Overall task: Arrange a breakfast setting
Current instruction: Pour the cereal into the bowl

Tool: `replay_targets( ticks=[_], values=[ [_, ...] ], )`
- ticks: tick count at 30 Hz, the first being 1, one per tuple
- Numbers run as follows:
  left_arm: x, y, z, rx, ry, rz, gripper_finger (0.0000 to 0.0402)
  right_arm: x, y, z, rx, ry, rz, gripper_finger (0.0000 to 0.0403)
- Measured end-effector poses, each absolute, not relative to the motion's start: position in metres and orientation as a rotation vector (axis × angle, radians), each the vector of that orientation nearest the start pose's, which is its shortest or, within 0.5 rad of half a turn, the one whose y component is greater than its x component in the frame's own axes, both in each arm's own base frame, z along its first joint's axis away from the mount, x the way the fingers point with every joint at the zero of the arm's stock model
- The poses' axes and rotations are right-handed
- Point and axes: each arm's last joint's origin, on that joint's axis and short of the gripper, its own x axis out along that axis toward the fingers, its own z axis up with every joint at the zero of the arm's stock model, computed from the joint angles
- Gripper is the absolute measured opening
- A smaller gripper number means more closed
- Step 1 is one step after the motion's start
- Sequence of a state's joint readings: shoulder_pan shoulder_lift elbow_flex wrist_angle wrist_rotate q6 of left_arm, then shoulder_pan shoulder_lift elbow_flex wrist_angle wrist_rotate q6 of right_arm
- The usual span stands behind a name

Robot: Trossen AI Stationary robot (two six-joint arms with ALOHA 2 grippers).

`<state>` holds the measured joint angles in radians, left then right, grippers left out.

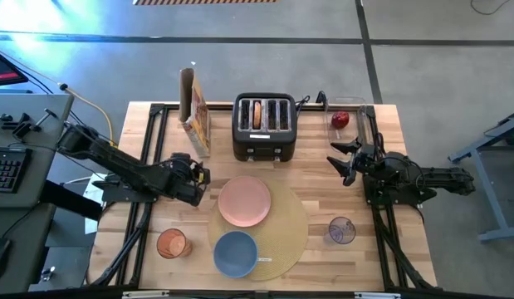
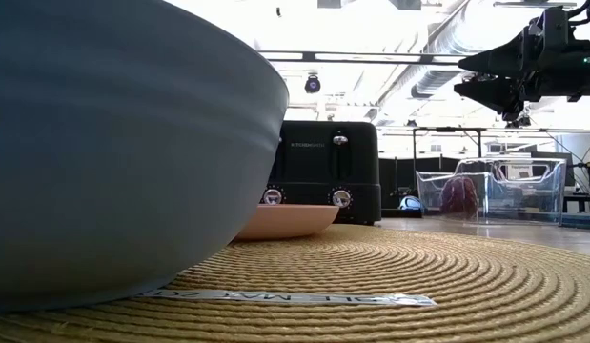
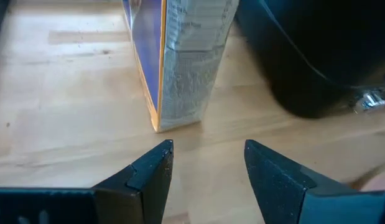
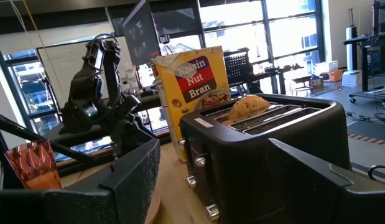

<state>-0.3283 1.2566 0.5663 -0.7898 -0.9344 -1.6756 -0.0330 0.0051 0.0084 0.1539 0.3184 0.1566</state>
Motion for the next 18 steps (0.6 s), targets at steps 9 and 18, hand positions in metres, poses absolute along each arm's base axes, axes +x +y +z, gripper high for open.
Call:
replay_targets(
  ticks=[9,18],
  values=[
    [0.177,-0.034,0.148,-0.558,0.338,1.267,0.0263,0.095,-0.012,0.180,0.177,-0.183,-0.338,0.0284],
    [0.184,-0.035,0.137,-0.480,0.217,1.283,0.0327,0.095,-0.012,0.181,0.177,-0.183,-0.338,0.0284]
  ],
)
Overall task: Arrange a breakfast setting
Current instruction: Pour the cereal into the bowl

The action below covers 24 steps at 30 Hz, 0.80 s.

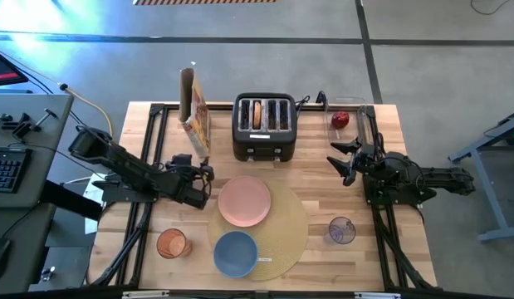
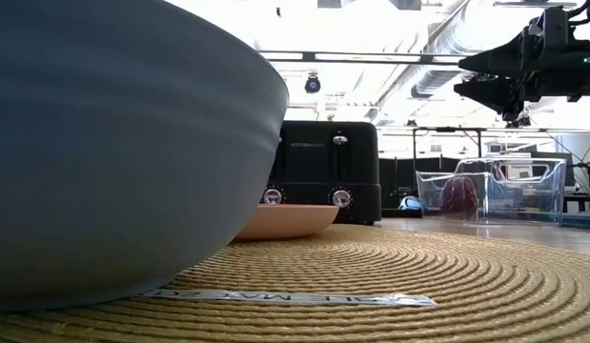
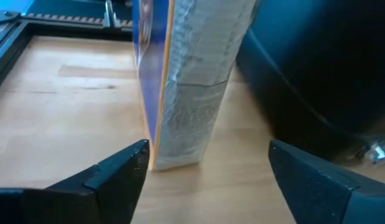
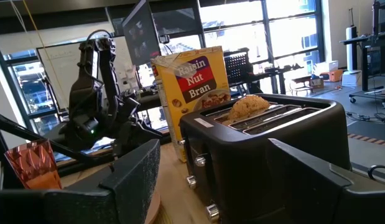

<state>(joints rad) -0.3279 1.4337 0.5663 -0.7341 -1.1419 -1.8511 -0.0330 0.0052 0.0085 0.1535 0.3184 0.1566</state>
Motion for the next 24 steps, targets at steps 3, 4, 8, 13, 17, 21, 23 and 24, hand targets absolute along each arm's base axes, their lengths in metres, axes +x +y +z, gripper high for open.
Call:
replay_targets(
  ticks=[3,4,8,13,17,21,23,24],
  values=[
    [0.187,-0.035,0.134,-0.457,0.186,1.281,0.0346,0.095,-0.012,0.181,0.177,-0.184,-0.338,0.0284],
    [0.187,-0.035,0.133,-0.454,0.175,1.282,0.0351,0.095,-0.012,0.180,0.177,-0.183,-0.338,0.0284],
    [0.188,-0.033,0.131,-0.450,0.133,1.300,0.0370,0.095,-0.012,0.181,0.177,-0.183,-0.338,0.0284],
    [0.192,-0.025,0.126,-0.411,0.117,1.342,0.0381,0.095,-0.012,0.181,0.177,-0.183,-0.338,0.0284],
    [0.199,-0.018,0.121,-0.375,0.095,1.363,0.0381,0.095,-0.012,0.181,0.177,-0.183,-0.338,0.0284],
    [0.207,-0.013,0.119,-0.331,0.068,1.373,0.0381,0.095,-0.012,0.181,0.177,-0.183,-0.338,0.0284],
    [0.208,-0.010,0.117,-0.318,0.077,1.386,0.0381,0.095,-0.012,0.180,0.177,-0.183,-0.338,0.0284],
    [0.208,-0.009,0.116,-0.309,0.083,1.393,0.0381,0.095,-0.012,0.181,0.177,-0.183,-0.338,0.0284]
  ],
)
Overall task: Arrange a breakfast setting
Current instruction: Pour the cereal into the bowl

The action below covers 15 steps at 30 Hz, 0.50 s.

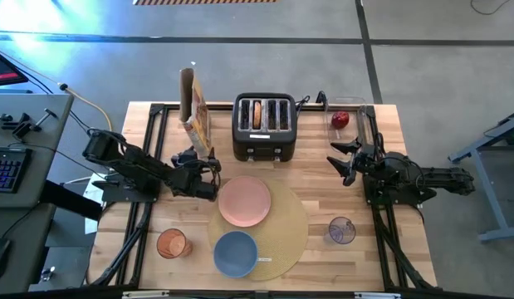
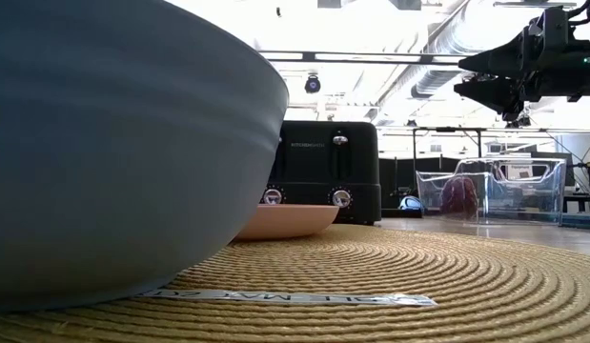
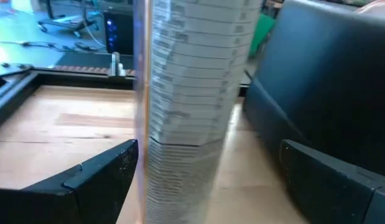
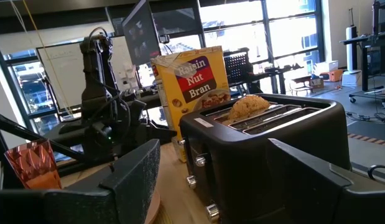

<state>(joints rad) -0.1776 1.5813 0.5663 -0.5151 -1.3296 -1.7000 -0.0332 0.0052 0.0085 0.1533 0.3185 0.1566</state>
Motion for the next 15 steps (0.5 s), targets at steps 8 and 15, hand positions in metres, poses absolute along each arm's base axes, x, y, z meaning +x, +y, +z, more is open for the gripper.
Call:
replay_targets(
  ticks=[8,15],
  values=[
    [0.211,0.000,0.106,-0.266,0.072,1.442,0.0381,0.095,-0.012,0.181,0.177,-0.183,-0.338,0.0284],
    [0.214,0.011,0.094,-0.220,0.016,1.495,0.0381,0.095,-0.012,0.181,0.177,-0.183,-0.339,0.0284]
  ],
)
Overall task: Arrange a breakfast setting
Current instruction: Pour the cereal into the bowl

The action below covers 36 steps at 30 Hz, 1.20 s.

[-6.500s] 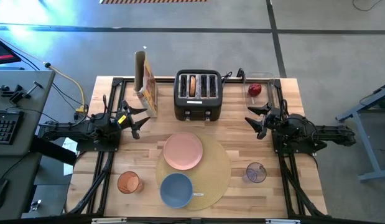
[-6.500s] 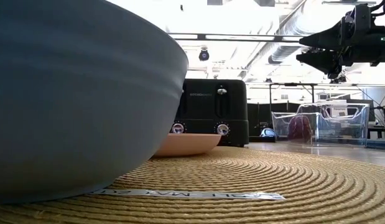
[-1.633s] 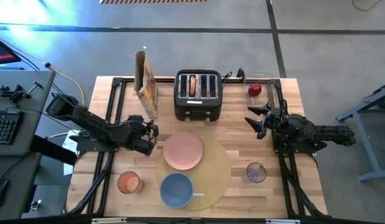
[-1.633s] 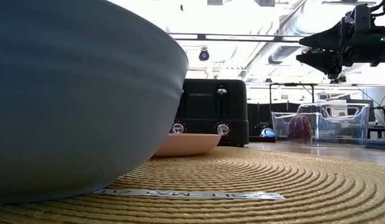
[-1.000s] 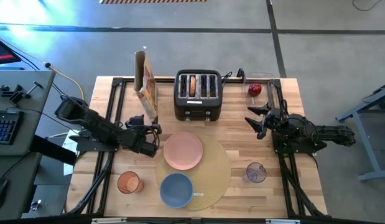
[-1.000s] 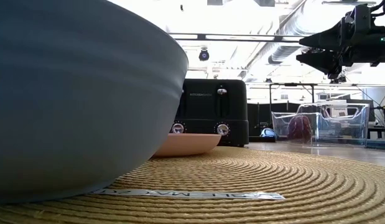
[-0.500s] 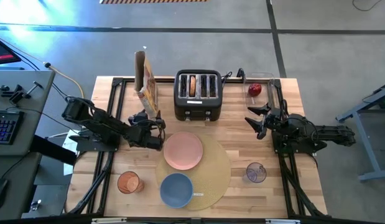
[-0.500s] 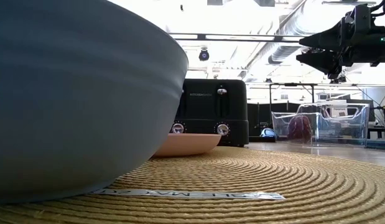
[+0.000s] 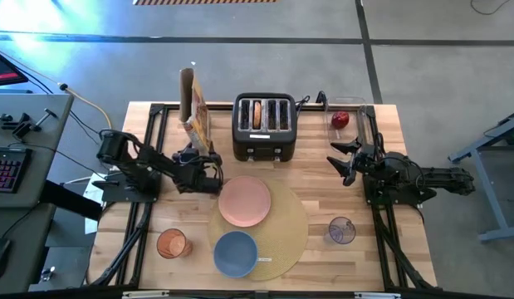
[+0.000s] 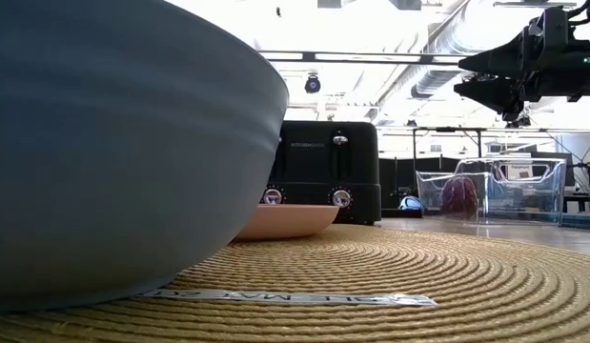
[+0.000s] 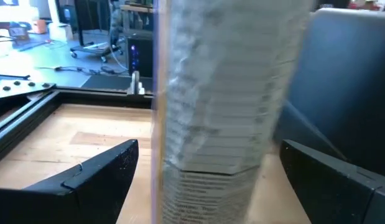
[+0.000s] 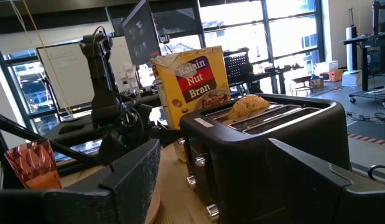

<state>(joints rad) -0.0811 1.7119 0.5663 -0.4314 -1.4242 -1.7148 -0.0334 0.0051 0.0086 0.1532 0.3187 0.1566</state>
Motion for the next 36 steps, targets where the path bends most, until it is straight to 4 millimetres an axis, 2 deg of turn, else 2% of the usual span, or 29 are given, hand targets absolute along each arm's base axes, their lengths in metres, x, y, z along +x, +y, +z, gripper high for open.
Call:
replay_targets(
  ticks=[12,21,27,36],
  values=[
    [0.215,0.023,0.076,-0.132,-0.098,1.542,0.0379,0.095,-0.012,0.181,0.177,-0.183,-0.338,0.0284],
    [0.217,0.026,0.069,-0.133,-0.103,1.558,0.0339,0.095,-0.012,0.181,0.177,-0.183,-0.338,0.0284],
    [0.217,0.026,0.069,-0.121,-0.094,1.558,0.0282,0.095,-0.012,0.181,0.177,-0.183,-0.338,0.0284],
    [0.218,0.026,0.069,-0.138,-0.111,1.557,0.0143,0.095,-0.012,0.180,0.177,-0.183,-0.338,0.0284]
  ],
)
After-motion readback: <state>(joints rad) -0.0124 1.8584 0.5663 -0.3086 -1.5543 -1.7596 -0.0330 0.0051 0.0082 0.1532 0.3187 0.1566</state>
